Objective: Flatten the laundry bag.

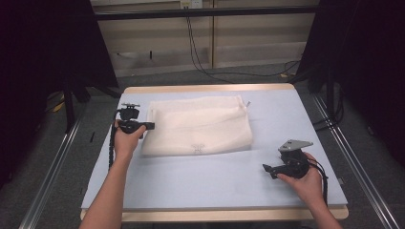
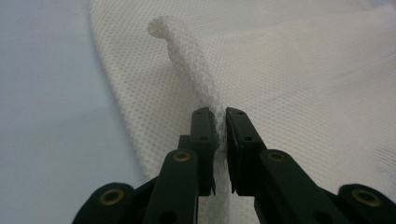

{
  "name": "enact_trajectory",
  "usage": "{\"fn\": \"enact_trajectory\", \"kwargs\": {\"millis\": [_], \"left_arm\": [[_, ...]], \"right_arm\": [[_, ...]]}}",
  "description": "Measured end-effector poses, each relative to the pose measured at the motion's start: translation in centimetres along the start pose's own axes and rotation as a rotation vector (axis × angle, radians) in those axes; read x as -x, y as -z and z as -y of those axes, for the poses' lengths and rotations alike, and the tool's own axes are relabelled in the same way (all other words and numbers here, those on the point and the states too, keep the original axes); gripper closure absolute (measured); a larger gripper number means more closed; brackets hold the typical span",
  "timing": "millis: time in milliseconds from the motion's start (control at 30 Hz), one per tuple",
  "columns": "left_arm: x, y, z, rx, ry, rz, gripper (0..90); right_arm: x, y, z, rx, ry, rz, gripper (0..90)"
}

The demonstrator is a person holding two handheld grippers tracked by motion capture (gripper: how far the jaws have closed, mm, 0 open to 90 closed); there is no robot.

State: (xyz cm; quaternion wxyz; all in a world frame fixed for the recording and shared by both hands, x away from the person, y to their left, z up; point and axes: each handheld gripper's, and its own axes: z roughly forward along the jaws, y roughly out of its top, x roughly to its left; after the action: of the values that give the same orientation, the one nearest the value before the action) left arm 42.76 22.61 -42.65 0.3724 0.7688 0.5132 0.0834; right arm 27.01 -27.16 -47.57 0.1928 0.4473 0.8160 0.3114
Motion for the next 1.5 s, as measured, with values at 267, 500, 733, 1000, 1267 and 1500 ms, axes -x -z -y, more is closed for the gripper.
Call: {"fn": "enact_trajectory", "kwargs": {"millis": [267,500,733,1000,1267,1500], "left_arm": [[2.7,1.4,0.9,0.026,-0.077,0.062,83.6],[3.6,2.1,2.8,0.037,-0.097,0.114,83.6],[4.7,3.0,4.6,0.05,-0.13,0.165,83.9],[5.3,2.9,6.3,0.031,-0.145,0.21,84.2],[5.6,2.7,7.3,0.003,-0.16,0.233,84.6],[5.7,2.6,8.2,-0.016,-0.16,0.251,84.5]], "right_arm": [[-0.2,0.0,-0.1,0.003,-0.012,0.002,12.9],[-0.5,-0.1,-0.3,0.009,-0.022,-0.009,13.1],[-0.7,-0.2,-1.0,0.034,-0.046,-0.032,17.7],[-0.8,-1.3,-3.0,0.104,-0.091,-0.066,28.4],[-0.5,-3.2,-6.1,0.187,-0.154,-0.078,32.8],[0.1,-4.2,-8.9,0.238,-0.235,-0.128,42.8]]}}
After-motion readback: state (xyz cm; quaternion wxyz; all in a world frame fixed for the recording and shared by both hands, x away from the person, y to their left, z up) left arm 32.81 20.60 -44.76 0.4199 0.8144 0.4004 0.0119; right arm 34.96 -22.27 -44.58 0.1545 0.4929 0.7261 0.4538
